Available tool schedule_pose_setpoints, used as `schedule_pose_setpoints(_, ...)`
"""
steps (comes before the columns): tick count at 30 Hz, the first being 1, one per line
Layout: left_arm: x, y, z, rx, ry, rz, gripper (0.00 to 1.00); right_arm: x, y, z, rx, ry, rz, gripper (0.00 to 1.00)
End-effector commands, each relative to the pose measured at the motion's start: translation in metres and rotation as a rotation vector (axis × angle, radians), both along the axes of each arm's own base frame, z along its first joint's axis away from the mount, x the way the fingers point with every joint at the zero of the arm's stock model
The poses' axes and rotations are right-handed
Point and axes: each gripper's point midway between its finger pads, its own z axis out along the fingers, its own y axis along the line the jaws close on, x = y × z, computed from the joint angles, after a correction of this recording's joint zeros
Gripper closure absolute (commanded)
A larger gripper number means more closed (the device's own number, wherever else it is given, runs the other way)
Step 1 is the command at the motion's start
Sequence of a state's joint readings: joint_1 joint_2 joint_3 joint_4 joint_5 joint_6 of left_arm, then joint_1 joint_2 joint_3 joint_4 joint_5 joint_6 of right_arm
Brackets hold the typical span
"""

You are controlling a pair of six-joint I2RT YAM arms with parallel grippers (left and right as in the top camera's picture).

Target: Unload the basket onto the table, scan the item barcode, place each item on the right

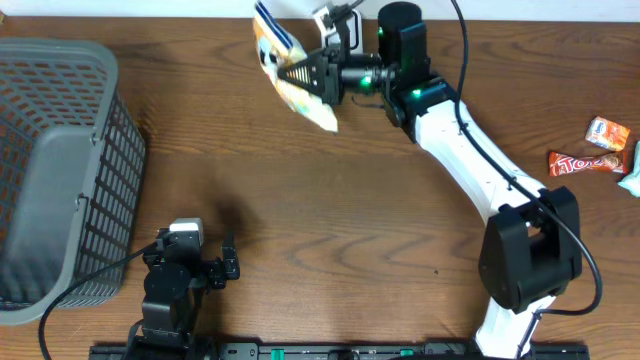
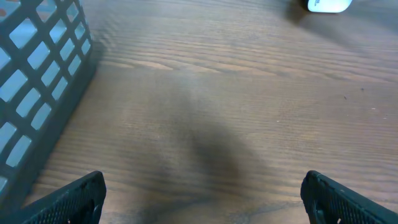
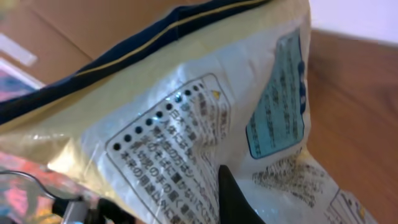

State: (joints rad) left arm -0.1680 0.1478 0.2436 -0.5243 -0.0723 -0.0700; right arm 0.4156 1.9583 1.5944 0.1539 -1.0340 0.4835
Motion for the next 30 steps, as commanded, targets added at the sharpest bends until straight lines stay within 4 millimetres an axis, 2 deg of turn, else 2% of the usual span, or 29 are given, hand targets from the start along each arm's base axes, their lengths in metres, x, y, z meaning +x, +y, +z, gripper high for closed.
schedule_pose_setpoints(1,0.000,-0.001,0.008,0.007,-0.021,-0.014,0.01,0.018,-0.001,-0.008,0.052,0.210,-0.050,0.99)
schedule_pose_setpoints(3,0.000,-0.001,0.008,0.007,-0.021,-0.014,0.01,0.034,-0.001,-0.013,0.084,0.213,-0.093,0.99)
schedule_pose_setpoints(7,0.000,-0.001,0.008,0.007,-0.021,-0.014,0.01,0.050,0.005,-0.008,0.226,0.084,-0.077,0.99)
schedule_pose_setpoints(9,0.000,-0.001,0.008,0.007,-0.021,-0.014,0.01,0.061,-0.001,-0.009,0.286,0.047,-0.096,0.99)
schedule_pose_setpoints(14,0.000,-0.001,0.008,0.007,-0.021,-0.014,0.01,0.111,-0.020,-0.047,0.324,0.095,-0.258,0.99)
schedule_pose_setpoints(15,0.000,-0.001,0.008,0.007,-0.021,-0.014,0.01,0.118,-0.023,-0.049,0.334,0.072,-0.272,0.99)
schedule_pose_setpoints(20,0.000,-0.001,0.008,0.007,-0.021,-0.014,0.01,0.141,-0.028,-0.028,0.414,-0.058,-0.294,0.99)
schedule_pose_setpoints(24,0.000,-0.001,0.008,0.007,-0.021,-0.014,0.01,0.170,-0.031,-0.027,0.438,-0.040,-0.390,0.99)
schedule_pose_setpoints(27,0.000,-0.001,0.008,0.007,-0.021,-0.014,0.01,0.184,-0.033,-0.026,0.462,-0.077,-0.434,0.99)
schedule_pose_setpoints(30,0.000,-0.001,0.008,0.007,-0.021,-0.014,0.01,0.198,-0.039,-0.035,0.468,-0.099,-0.476,0.99)
